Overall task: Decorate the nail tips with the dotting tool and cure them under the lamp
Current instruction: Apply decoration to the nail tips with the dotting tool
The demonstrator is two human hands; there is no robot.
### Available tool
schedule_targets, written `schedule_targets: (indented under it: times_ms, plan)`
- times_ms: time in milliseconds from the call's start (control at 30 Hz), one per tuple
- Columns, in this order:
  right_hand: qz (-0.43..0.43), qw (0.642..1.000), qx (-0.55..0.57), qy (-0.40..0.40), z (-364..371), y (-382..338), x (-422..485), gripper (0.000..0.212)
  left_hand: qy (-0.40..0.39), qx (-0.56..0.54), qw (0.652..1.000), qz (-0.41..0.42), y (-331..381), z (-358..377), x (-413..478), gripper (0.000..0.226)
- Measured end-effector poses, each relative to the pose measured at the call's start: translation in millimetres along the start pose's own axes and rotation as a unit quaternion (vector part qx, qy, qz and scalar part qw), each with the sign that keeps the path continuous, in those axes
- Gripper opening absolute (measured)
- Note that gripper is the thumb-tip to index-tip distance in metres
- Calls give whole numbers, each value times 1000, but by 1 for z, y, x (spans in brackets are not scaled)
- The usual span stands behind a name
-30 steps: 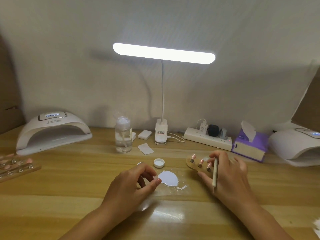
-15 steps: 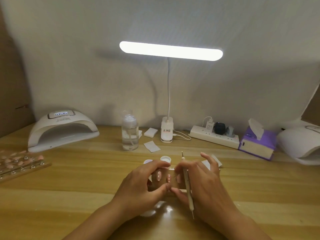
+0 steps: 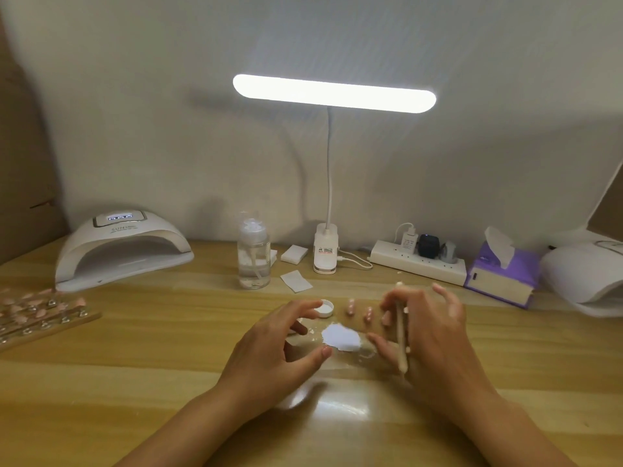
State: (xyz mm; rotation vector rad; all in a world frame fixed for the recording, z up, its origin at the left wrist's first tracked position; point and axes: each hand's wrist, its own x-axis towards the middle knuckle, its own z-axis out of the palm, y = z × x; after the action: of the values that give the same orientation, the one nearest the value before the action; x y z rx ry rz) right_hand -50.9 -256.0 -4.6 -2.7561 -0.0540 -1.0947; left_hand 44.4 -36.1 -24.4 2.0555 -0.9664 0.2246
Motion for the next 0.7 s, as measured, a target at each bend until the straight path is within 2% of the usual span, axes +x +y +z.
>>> schedule_targets:
  times_ms: [133, 267, 433, 533, 700]
  plan:
    - [121, 990, -60, -46, -10, 35, -3, 60, -1, 12, 1000, -8, -2, 1, 0, 49]
    - [195, 976, -49, -83, -8, 49, -5, 60, -4, 6, 1000, -13, -4, 2, -1, 45]
    - [223, 971, -25, -81, -6, 53, -6, 51, -3, -2, 1000, -19, -7, 4, -1, 43]
    - [232, 971, -1, -52, -7, 53, -6, 42, -5, -7, 1000, -20, -7, 4, -1, 41]
    - [201, 979, -7, -37, -6, 52, -9, 37, -11, -11, 1000, -17, -7, 3, -1, 39]
